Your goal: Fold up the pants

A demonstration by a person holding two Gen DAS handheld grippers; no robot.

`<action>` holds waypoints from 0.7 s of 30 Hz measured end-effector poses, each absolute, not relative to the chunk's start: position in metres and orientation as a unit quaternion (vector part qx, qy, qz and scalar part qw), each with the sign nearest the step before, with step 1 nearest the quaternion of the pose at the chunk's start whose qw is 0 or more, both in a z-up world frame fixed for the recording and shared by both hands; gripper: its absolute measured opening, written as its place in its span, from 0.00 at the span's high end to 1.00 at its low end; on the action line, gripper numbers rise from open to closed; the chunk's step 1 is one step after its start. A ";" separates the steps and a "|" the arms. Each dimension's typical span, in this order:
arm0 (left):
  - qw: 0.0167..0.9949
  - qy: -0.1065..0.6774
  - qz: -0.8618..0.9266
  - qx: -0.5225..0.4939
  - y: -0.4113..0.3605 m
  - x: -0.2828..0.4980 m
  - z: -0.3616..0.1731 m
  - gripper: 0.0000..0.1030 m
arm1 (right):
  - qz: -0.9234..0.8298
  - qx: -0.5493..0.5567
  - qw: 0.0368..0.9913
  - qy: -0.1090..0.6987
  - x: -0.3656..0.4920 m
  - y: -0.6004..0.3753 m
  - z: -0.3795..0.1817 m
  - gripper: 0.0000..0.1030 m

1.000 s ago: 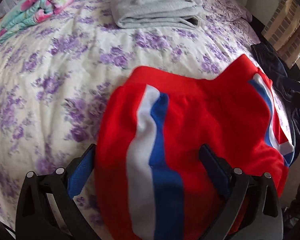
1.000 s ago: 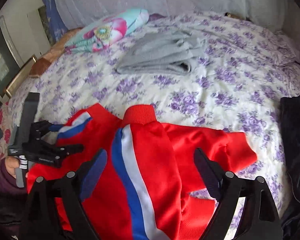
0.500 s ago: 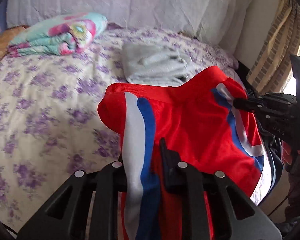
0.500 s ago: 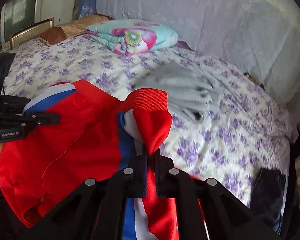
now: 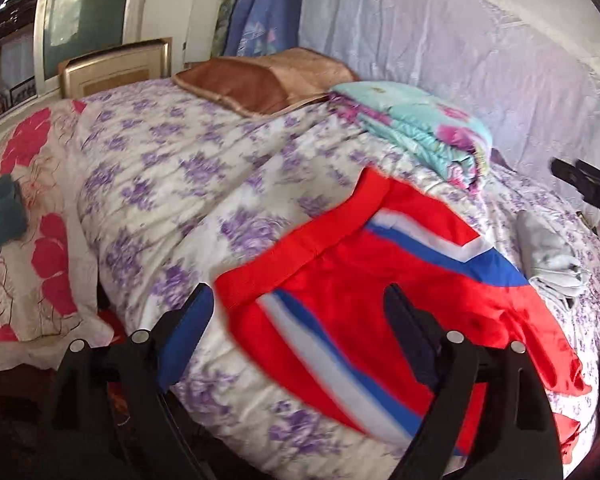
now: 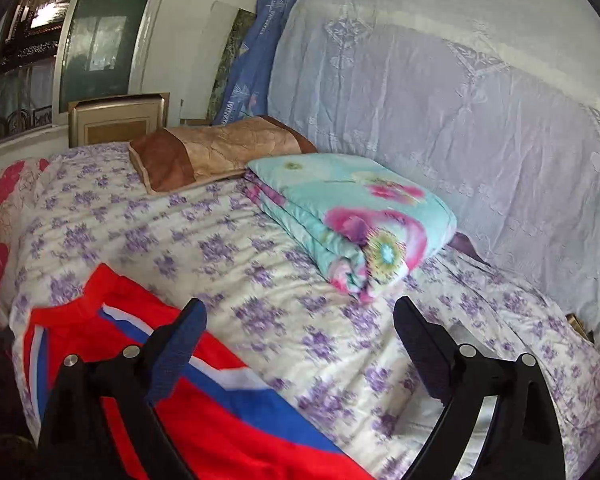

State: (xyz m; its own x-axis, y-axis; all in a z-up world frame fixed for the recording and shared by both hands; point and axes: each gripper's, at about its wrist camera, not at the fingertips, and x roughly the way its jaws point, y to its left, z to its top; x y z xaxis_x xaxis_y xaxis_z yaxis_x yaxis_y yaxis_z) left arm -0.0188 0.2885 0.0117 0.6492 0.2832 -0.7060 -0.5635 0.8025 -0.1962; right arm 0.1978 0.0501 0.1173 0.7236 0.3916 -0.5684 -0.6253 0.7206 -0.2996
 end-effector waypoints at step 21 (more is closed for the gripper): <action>0.833 0.477 0.198 -0.198 0.363 0.176 -0.034 0.11 | 0.094 0.186 0.859 0.468 0.159 -0.340 -0.055 0.08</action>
